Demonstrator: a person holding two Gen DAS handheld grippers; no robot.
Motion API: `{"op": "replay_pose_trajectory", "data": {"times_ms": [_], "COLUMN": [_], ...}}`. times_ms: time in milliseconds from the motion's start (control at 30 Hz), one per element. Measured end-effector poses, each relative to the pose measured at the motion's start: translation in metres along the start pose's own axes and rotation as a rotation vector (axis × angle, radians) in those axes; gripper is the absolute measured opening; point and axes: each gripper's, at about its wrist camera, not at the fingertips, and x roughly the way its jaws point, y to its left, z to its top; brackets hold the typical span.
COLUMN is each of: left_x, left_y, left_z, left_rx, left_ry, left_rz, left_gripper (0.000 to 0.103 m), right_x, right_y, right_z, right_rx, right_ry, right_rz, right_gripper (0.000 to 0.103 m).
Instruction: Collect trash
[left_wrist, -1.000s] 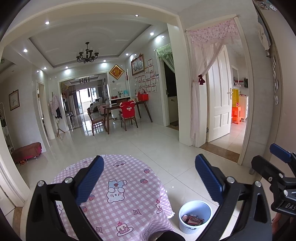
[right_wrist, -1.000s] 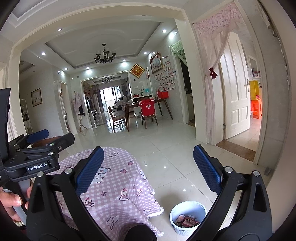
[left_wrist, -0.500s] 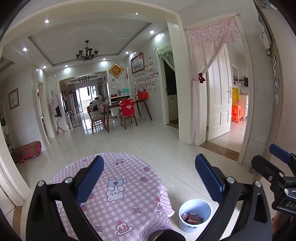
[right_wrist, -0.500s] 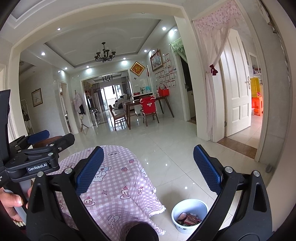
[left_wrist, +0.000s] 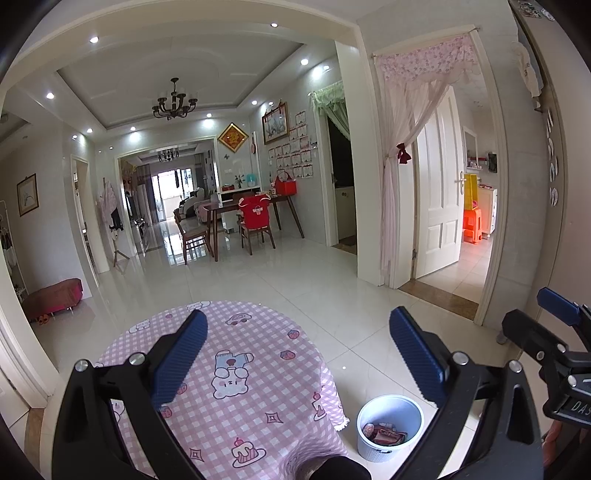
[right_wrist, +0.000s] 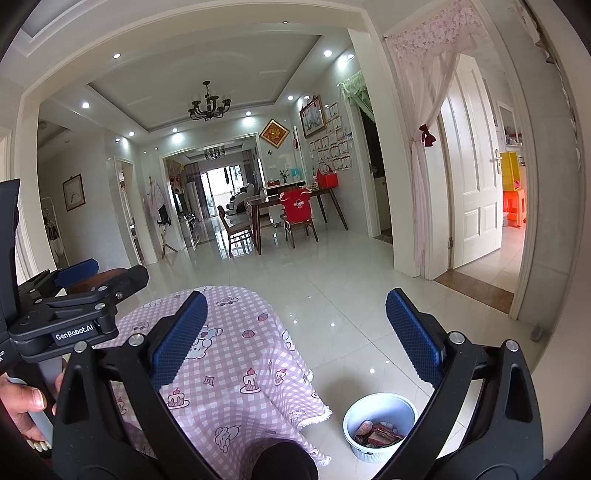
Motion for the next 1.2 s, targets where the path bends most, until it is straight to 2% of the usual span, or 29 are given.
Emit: {"op": "replay_pose_trajectory", "data": {"times_ms": [1200], "left_x": [0.0025], "left_y": [0.0001], "left_z": [-0.0042], "left_rx": [0.004], "left_ry": [0.003], "left_rz": [-0.004], "left_gripper": [0.097], "right_x": [0.0093], "right_y": [-0.0001], "right_z": [-0.0072], "right_rx": [0.0], "right_ry": [0.012], "right_rz": [0.006], "right_gripper": [0.095]}}
